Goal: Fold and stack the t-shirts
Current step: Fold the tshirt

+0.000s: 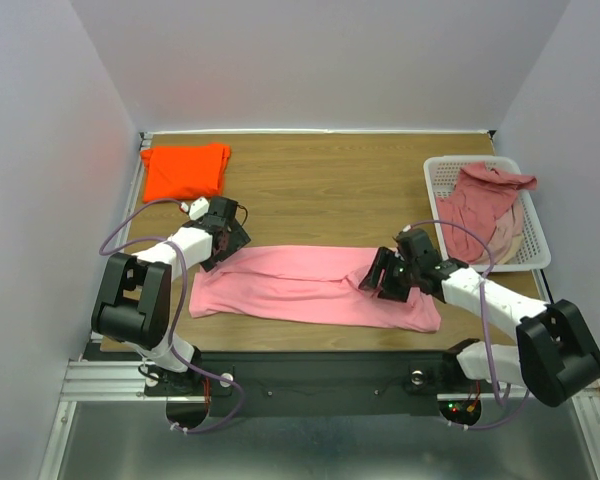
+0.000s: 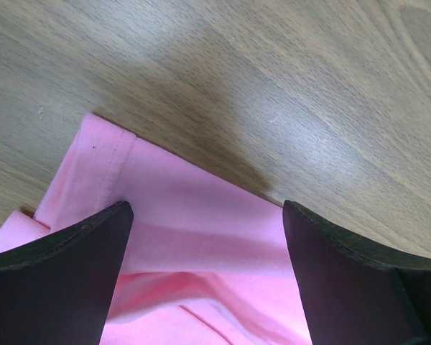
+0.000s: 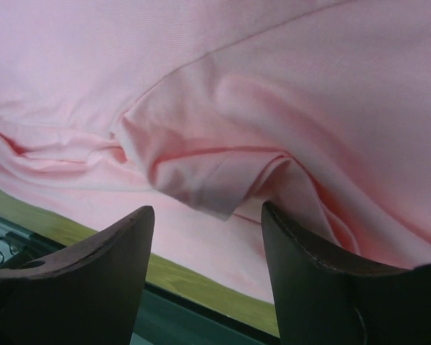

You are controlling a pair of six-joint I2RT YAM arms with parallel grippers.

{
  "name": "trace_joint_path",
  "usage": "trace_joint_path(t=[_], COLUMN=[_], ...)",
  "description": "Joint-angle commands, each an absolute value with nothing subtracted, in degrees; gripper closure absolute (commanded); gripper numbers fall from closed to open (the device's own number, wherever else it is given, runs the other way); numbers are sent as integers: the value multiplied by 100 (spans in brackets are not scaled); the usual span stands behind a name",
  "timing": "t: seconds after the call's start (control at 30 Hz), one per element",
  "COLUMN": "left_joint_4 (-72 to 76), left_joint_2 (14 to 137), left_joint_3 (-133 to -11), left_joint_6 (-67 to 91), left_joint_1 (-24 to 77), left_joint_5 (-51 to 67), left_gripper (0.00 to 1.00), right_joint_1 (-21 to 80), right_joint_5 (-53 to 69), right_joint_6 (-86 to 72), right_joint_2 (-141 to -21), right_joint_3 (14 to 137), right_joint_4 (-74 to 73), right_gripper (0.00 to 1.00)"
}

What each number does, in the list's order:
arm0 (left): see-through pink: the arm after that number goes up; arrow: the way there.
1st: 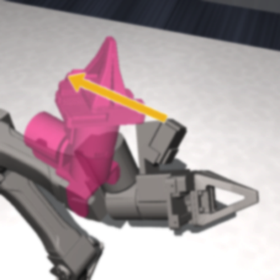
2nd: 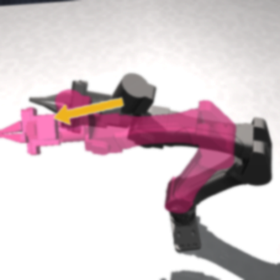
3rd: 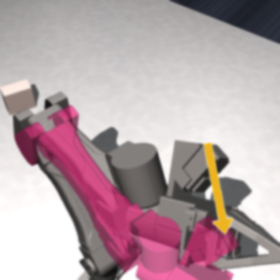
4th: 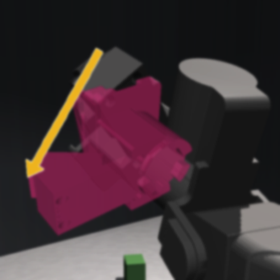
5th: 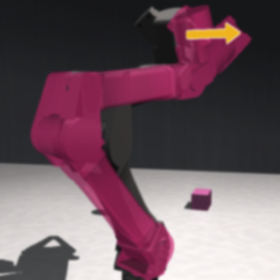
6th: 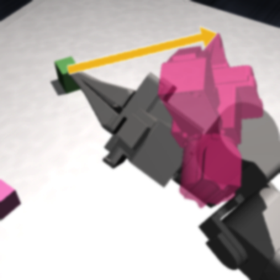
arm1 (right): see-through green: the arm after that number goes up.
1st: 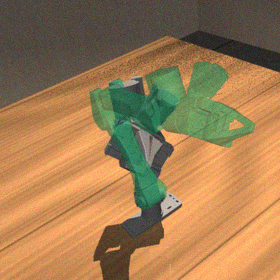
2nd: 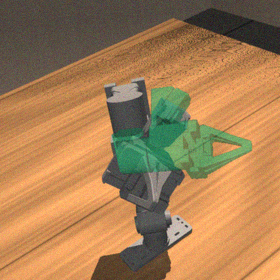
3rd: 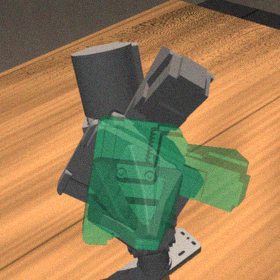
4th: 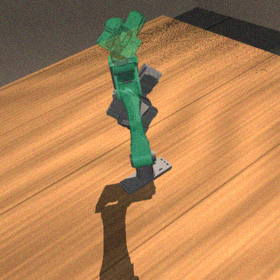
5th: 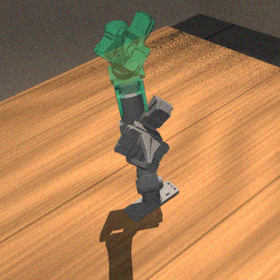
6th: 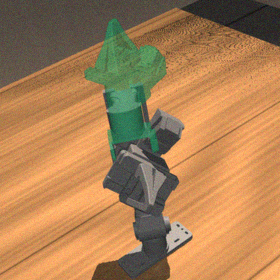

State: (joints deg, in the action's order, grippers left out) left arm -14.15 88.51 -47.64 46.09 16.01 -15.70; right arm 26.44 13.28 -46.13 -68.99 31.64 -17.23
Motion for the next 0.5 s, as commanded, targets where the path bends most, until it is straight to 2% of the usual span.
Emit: trace_joint_path(t=[0.0,0.03,0.27,0.47], left_joint_4=[-1714,-1714,-1688,-1696], left_joint_2=[8745,8736,8710,8684], left_joint_3=[-4597,-4579,-4561,-4527], left_joint_6=[4562,4570,4579,4570], left_joint_1=[1556,1556,1556,1556], left_joint_5=[-1547,-1547,-1538,-1547], left_gripper=[2,2,2,2], right_joint_1=[2742,2742,2760,2751], right_joint_5=[1266,1257,1336,1213], right_joint_6=[-4728,-4755,-4816,-4904], right_joint_2=[-7110,-7136,-7233,-7260], right_joint_3=[3068,3050,3006,2953], right_joint_4=[-1196,-1065,-818,-809], right_gripper=[35,42,67,80])
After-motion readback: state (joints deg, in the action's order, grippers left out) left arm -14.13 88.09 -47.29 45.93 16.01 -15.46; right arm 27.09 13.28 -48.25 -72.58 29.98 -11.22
